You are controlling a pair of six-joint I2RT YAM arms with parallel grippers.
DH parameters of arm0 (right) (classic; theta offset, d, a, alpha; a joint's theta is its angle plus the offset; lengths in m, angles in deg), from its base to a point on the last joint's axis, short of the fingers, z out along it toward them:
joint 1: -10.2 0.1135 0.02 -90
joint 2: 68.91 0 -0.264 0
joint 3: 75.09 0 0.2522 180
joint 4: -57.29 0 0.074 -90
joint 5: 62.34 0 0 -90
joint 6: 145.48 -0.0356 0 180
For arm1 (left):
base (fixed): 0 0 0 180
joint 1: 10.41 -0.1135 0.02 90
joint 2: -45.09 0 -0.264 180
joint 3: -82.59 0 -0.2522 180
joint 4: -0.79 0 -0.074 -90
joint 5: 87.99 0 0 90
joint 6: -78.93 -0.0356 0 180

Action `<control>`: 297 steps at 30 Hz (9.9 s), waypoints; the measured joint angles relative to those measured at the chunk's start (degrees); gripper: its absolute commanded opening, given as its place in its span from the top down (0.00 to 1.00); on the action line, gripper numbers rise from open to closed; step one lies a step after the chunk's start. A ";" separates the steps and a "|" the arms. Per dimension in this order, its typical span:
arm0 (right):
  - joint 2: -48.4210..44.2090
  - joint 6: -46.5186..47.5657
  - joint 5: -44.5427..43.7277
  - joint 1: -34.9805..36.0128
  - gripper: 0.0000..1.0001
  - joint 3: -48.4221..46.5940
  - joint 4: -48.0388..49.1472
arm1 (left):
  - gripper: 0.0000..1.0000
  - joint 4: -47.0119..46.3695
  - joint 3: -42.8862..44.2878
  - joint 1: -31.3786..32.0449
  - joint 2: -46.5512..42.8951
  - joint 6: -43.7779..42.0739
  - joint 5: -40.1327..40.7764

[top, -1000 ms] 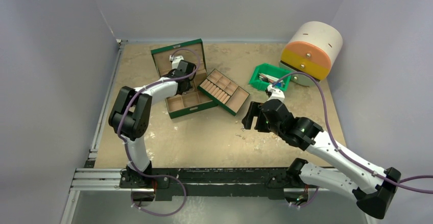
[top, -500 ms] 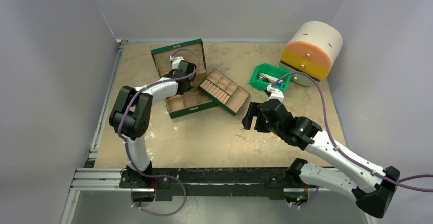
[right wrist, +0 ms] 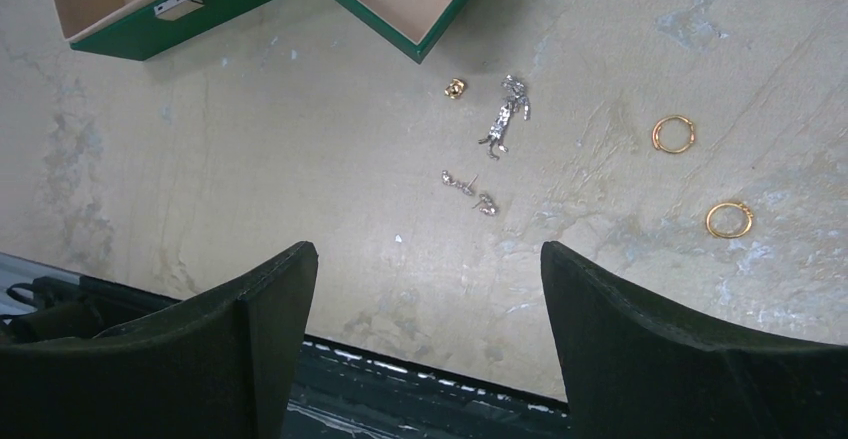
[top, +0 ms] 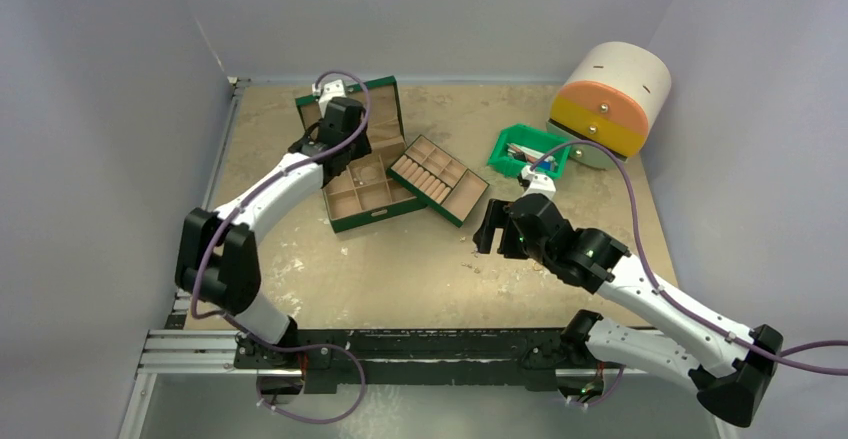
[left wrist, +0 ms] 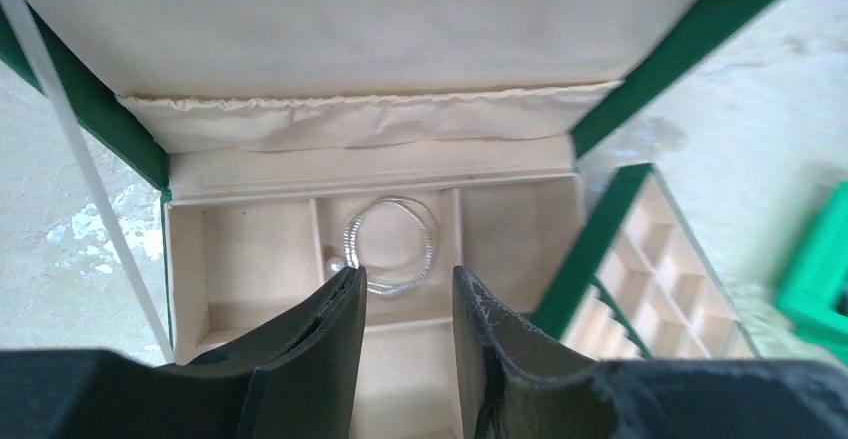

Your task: Organize the mixed jewelry

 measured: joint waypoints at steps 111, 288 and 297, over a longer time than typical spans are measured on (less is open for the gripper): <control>57.42 -20.28 9.46 -17.66 1.00 -30.91 10.14 | 0.49 8.28 -25.81 0.00 -44.89 -9.62 -23.28; 64.02 -71.34 -8.98 32.68 0.66 -38.86 -25.57 | 0.50 18.69 -24.83 6.58 -57.99 -3.87 12.37; 64.02 -71.06 -8.92 31.87 0.70 -38.40 -24.39 | 0.50 18.69 -24.83 6.78 -57.35 -3.87 12.35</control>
